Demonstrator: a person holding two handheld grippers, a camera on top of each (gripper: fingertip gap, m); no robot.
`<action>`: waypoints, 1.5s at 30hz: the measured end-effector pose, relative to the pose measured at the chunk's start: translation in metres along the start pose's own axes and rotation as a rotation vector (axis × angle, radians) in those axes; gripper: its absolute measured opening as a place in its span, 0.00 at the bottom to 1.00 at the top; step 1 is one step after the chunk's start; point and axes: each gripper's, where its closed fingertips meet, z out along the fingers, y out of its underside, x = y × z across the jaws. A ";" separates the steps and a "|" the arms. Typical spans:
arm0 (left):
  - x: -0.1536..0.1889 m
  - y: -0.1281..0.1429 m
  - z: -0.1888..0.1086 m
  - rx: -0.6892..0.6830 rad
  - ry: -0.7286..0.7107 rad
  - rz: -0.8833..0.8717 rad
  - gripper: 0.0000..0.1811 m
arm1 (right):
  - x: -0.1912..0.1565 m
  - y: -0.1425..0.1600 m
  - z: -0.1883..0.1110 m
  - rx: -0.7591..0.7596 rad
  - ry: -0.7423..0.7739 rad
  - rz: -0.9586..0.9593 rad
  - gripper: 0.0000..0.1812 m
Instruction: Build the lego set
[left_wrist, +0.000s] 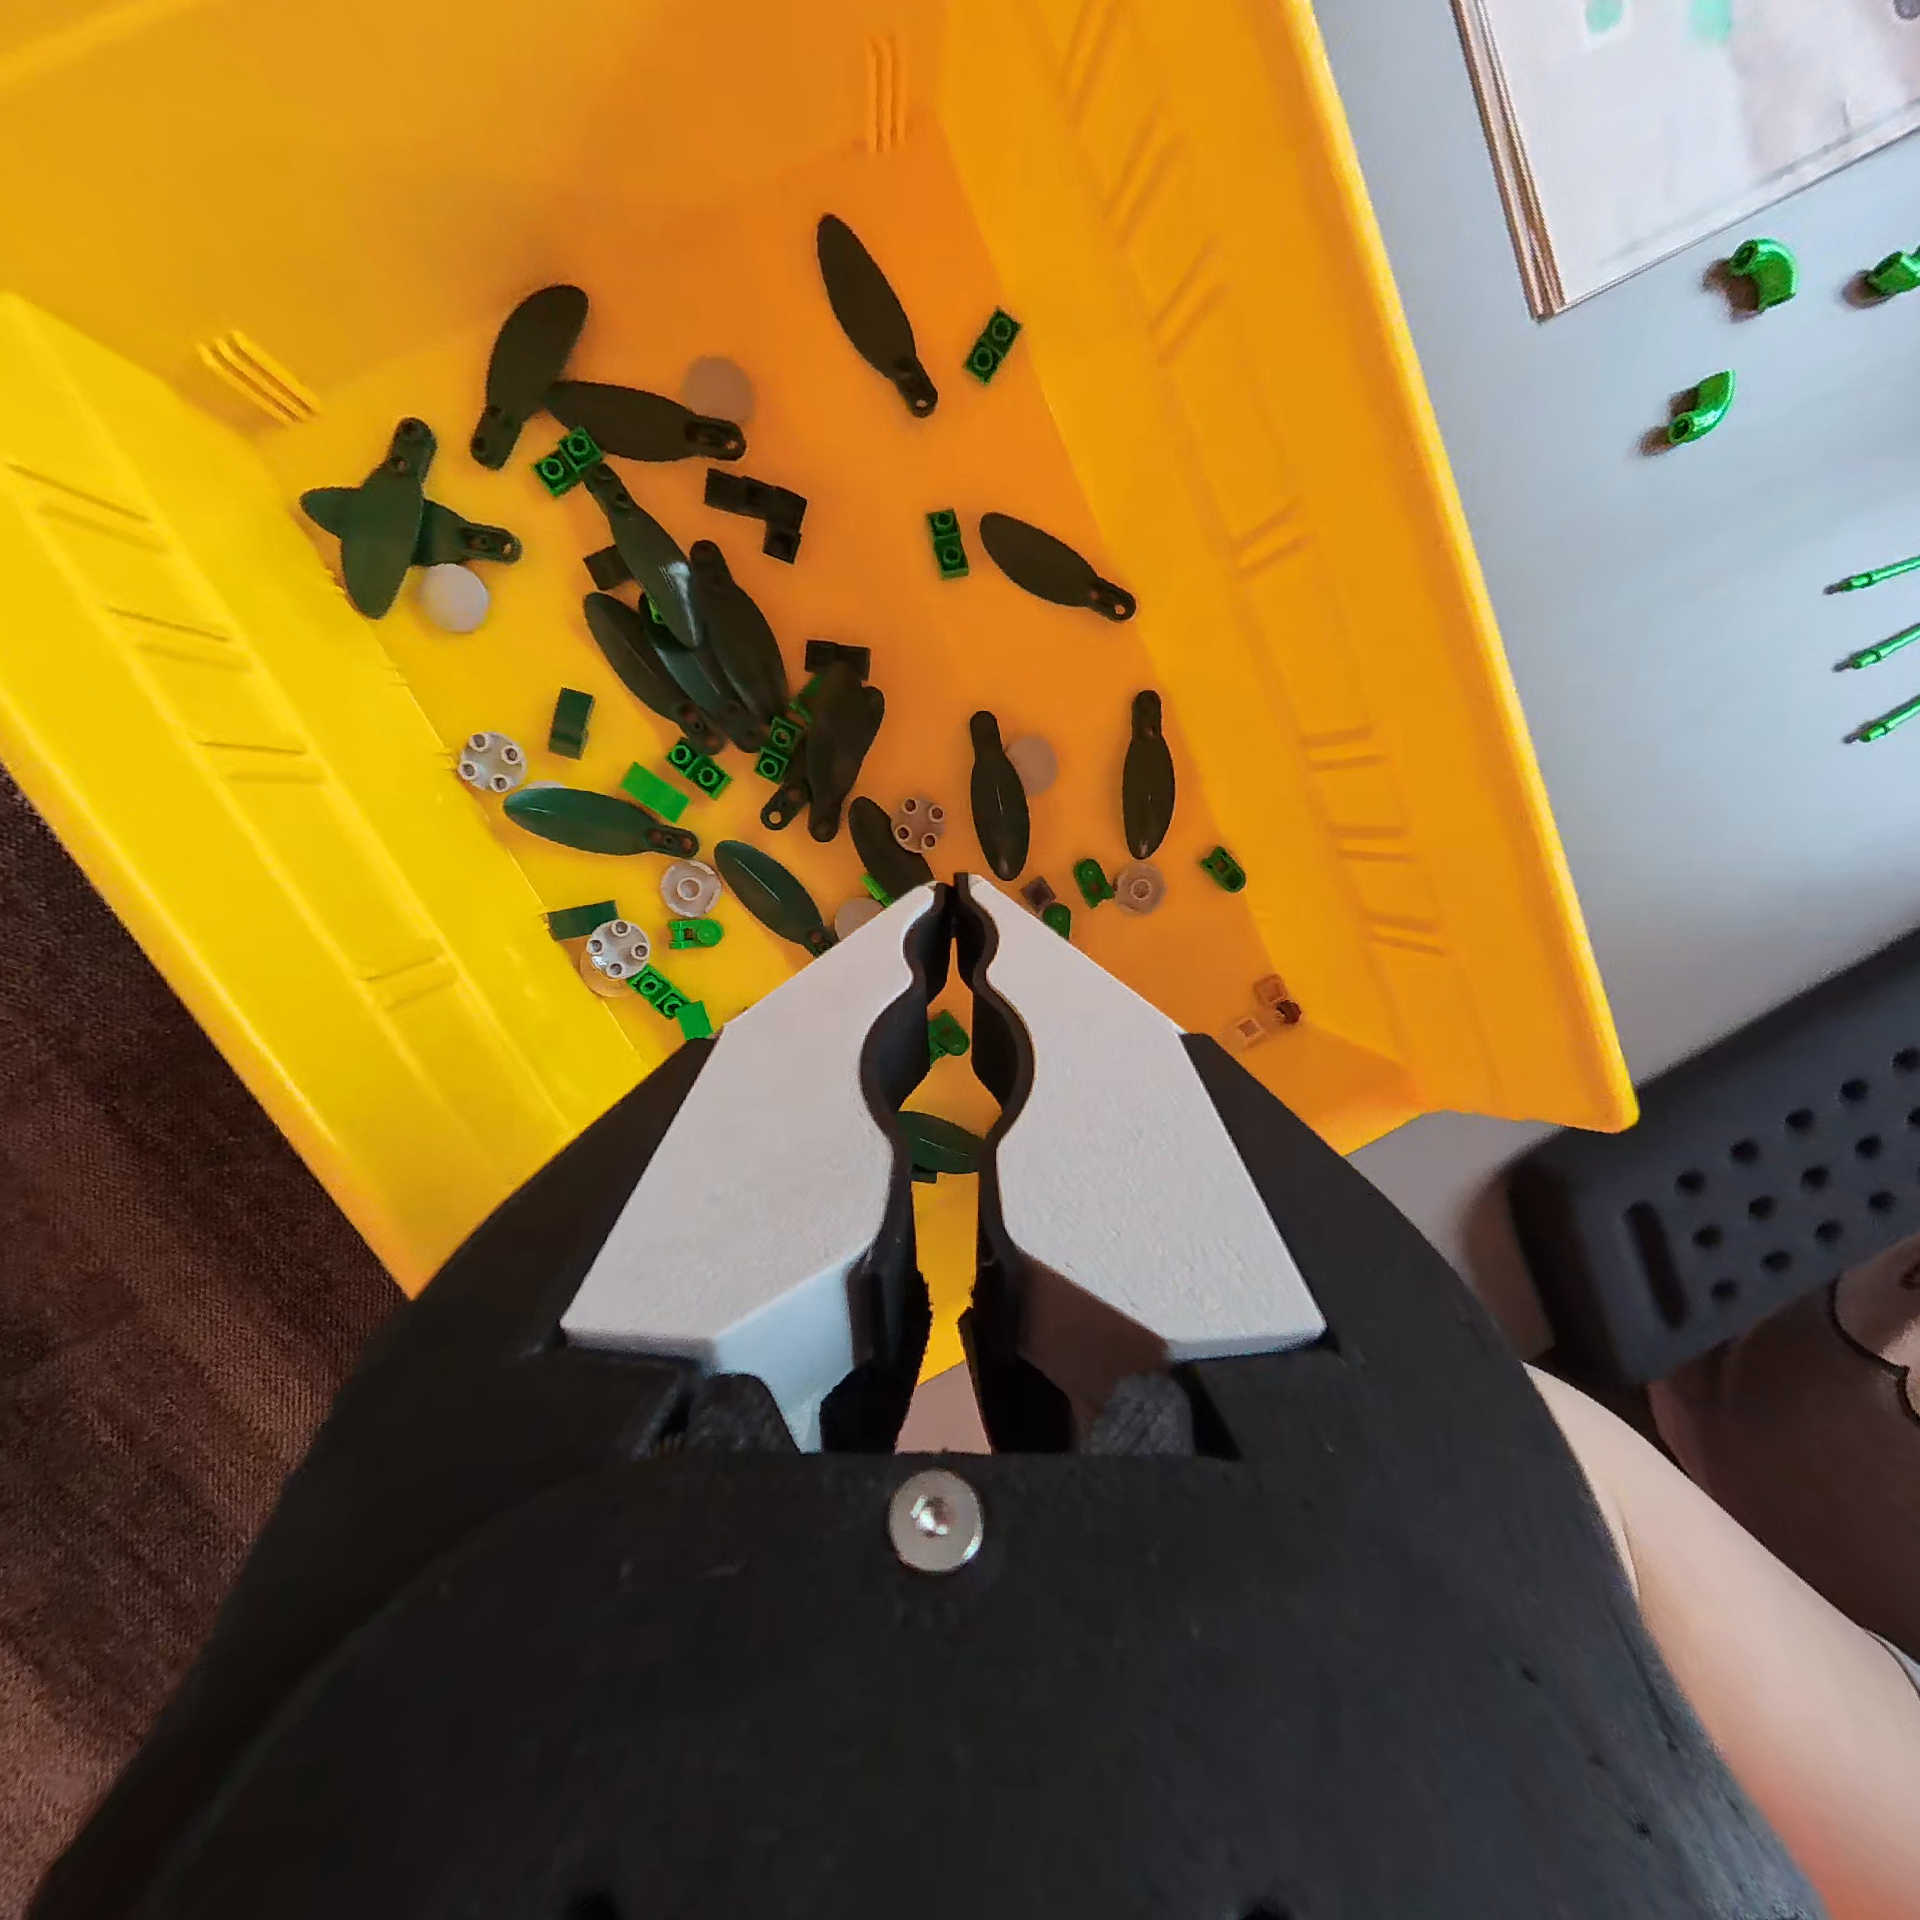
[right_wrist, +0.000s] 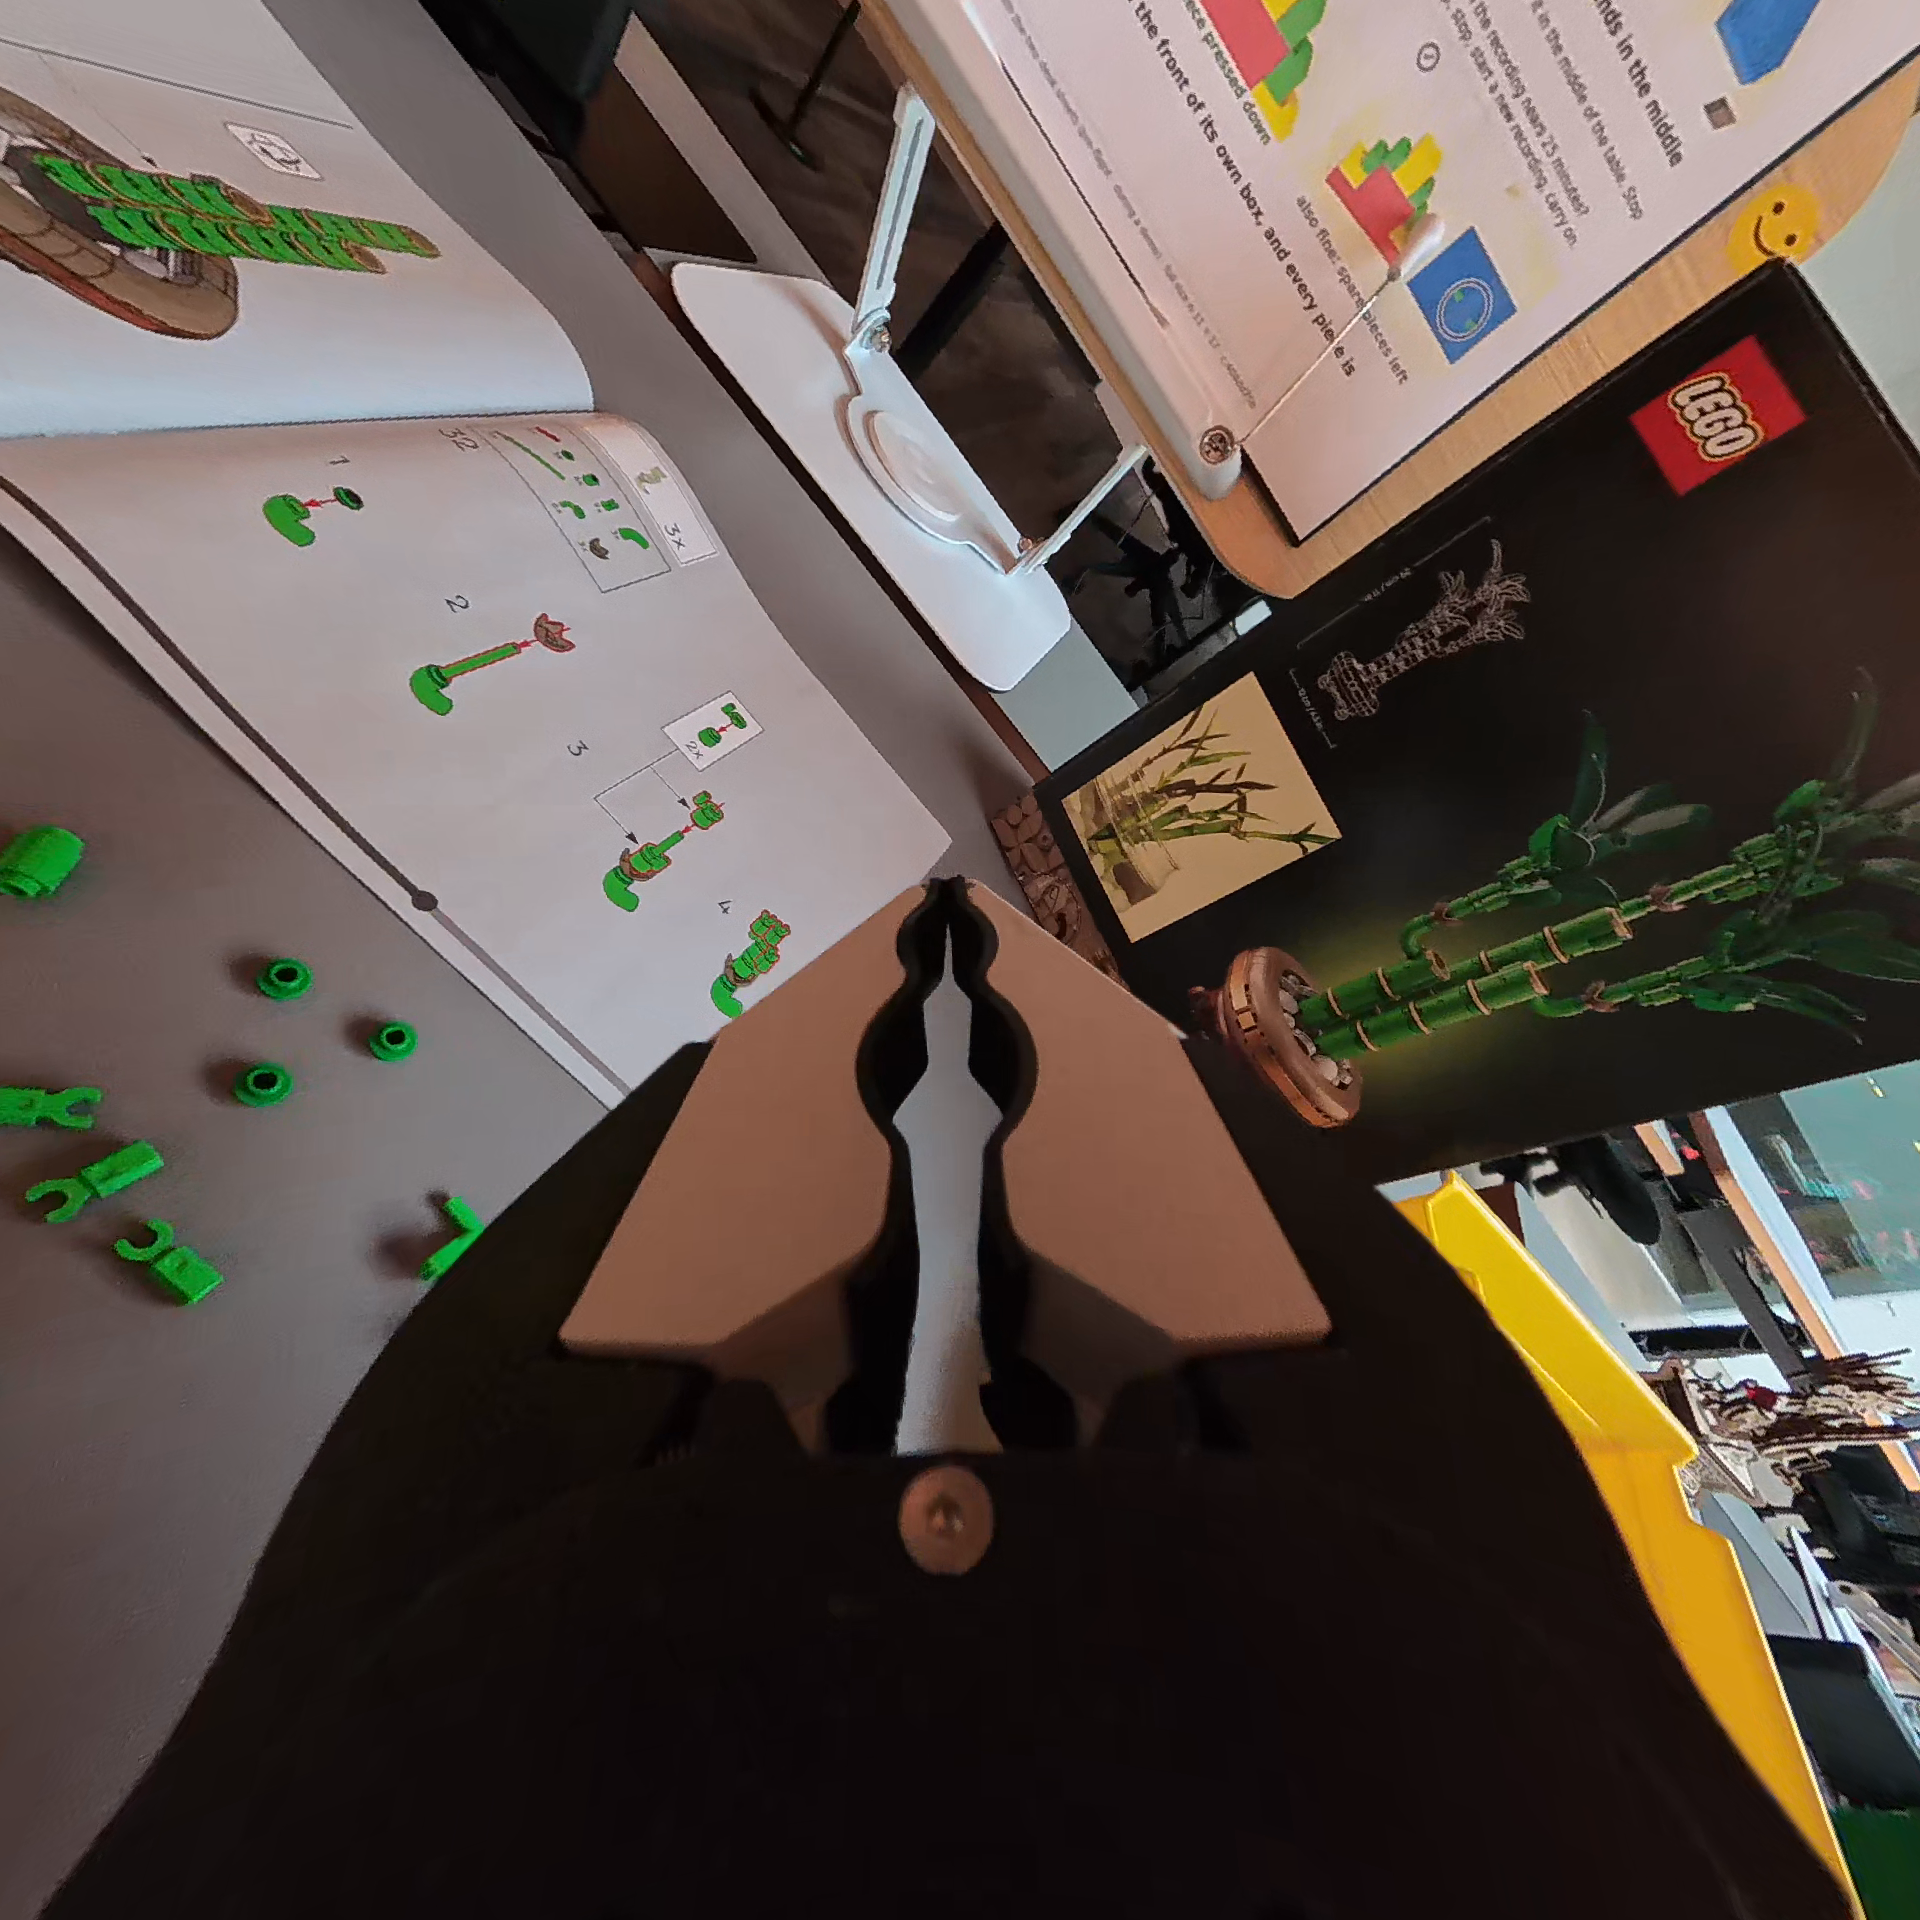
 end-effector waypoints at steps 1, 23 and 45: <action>0.000 0.000 0.000 -0.001 0.006 0.001 0.00 | 0.001 0.000 -0.001 -0.001 0.004 0.003 0.00; 0.018 0.020 -0.068 0.113 0.002 0.346 0.00 | 0.046 0.015 -0.016 0.006 0.136 0.142 0.00; 0.013 0.044 -0.043 -0.166 -0.077 0.265 0.00 | 0.066 0.031 -0.024 0.013 0.213 0.022 0.00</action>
